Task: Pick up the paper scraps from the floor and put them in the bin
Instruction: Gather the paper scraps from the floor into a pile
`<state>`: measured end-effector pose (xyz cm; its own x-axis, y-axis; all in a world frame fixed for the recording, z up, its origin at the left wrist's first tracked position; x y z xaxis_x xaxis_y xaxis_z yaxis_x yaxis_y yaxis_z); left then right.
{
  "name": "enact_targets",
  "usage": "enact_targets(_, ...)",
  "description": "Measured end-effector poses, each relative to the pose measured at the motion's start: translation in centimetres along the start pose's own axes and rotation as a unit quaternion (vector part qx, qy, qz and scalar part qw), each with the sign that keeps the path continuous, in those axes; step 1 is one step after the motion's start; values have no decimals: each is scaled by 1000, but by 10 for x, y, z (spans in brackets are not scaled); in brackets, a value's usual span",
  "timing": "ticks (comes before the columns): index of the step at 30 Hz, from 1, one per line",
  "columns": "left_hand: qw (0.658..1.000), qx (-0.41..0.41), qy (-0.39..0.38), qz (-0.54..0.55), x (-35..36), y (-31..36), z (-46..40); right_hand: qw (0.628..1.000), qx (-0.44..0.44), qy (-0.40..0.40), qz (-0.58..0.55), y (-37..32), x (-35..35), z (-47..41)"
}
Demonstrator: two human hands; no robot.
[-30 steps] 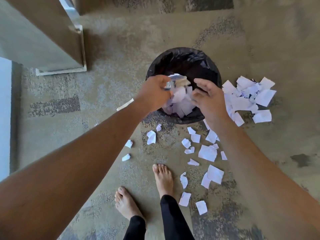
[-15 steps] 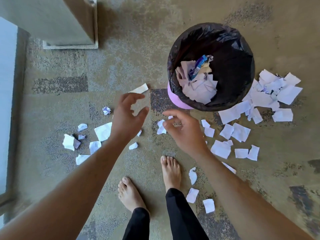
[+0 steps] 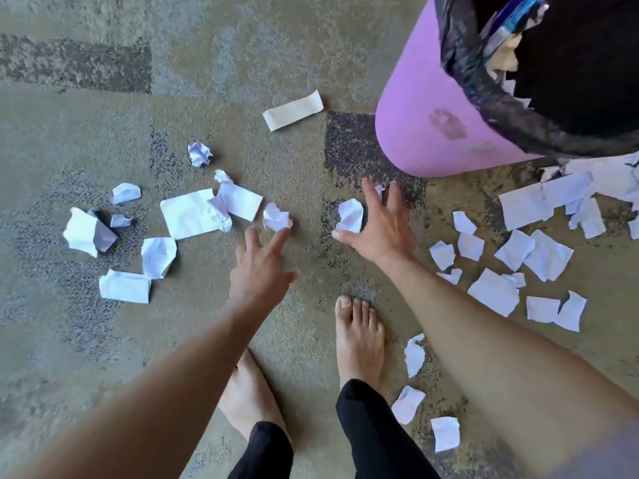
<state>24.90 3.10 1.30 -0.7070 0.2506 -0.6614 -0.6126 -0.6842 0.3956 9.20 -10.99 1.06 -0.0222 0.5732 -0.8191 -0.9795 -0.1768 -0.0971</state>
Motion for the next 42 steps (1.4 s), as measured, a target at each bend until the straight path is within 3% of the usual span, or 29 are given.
enact_targets(8, 996, 68, 55, 19, 19, -24, -14, 992, -87, 84, -42, -15, 28, -6)
enact_targets(12, 993, 93, 64, 39, 17, -27, -25, 990, -109, 61, -59, -26, 27, -2)
enact_targets(15, 986, 48, 105, 121, 7, -25, -25, 985, -96, 31, -138, -33, 24, 2)
enact_targets(19, 949, -44, 189, 247, -13, -21, -22, 973, -75, 14, -219, -47, 20, 0)
enact_targets(23, 924, -118, 258, 256, -37, -27, -30, 964, -135, -34, -225, -76, 17, -4)
enact_targets(28, 959, -157, 184, 148, -52, -45, -50, 967, -188, -55, -162, -107, 35, -4)
enact_targets(32, 980, -110, 142, 82, -48, -54, -57, 974, -209, -15, -86, -120, 40, -1)
enact_targets(36, 986, -87, 129, 66, -47, -52, -70, 970, -238, -23, -53, -126, 42, 1)
enact_targets(42, 995, -12, 93, 21, -56, -46, -87, 971, -229, -27, -63, -127, 41, -10)
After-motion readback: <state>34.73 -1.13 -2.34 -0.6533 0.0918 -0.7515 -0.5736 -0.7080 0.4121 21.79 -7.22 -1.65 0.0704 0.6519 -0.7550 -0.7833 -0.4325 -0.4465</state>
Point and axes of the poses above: each hand's wrist, its own z-axis away from the middle knuckle, its own x-axis out of the palm, y = z × x, the point moved 2 cm from there along -z, towards the middle knuckle, and after that the axes turned 7 degrees about z, right-handed, at the moved point
